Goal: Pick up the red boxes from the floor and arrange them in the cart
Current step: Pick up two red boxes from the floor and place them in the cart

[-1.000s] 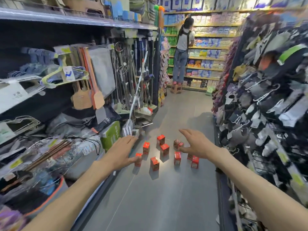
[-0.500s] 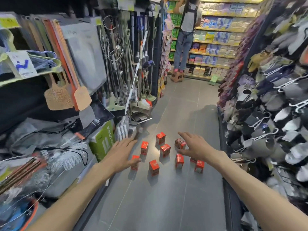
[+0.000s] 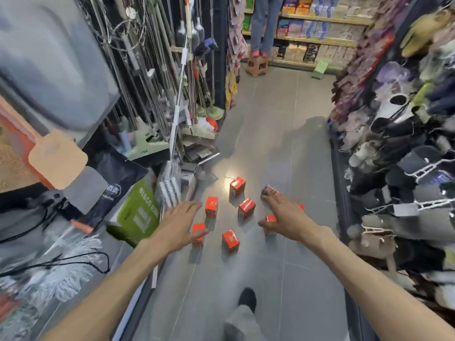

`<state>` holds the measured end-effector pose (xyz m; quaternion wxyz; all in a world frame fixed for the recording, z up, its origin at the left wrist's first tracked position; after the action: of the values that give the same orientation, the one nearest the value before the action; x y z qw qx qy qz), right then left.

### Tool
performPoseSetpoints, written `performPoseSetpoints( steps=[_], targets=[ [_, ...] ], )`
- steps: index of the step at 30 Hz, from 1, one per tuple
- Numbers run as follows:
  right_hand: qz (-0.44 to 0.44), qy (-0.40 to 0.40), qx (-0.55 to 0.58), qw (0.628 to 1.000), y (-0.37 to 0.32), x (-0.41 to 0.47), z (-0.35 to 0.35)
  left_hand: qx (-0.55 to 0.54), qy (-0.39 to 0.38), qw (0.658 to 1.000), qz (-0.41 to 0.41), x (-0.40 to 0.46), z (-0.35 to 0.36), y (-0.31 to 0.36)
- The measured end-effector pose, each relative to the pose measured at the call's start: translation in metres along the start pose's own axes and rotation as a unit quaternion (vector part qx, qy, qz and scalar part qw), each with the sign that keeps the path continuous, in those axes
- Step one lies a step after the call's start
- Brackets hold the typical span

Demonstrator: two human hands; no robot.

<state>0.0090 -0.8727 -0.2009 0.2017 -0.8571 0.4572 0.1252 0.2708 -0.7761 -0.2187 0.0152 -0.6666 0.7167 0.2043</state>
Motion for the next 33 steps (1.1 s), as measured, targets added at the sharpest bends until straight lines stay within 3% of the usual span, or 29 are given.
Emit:
performPoseSetpoints(
  steps=[9, 14, 26, 33],
  targets=[
    [0.008, -0.043, 0.025, 0.999, 0.065, 0.175, 0.062, -0.098, -0.030, 0.992, -0.071, 0.156, 0.084, -0.094],
    [0.024, -0.046, 0.068, 0.996, 0.092, 0.252, 0.129, -0.141, -0.050, 0.983, -0.103, 0.229, 0.177, -0.146],
    [0.019, -0.008, 0.075, 0.997, 0.148, 0.426, 0.409, -0.180, -0.049, 0.963, -0.194, 0.365, 0.487, -0.320],
    [0.034, -0.023, 0.074, 0.996, 0.171, 0.498, 0.552, -0.224, -0.019, 0.939, -0.259, 0.407, 0.618, -0.371]
  ],
)
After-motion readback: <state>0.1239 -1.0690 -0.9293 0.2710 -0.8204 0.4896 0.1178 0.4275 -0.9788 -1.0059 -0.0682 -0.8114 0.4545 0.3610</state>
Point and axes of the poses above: each hand's wrist, its own x-axis towards the middle knuckle, its own z-axis out of the palm, y = z × x, the point moved 8 cm from there along x, towards the middle knuckle, and after that the axes turned 10 degrees about -y, right-handed, at the moved point
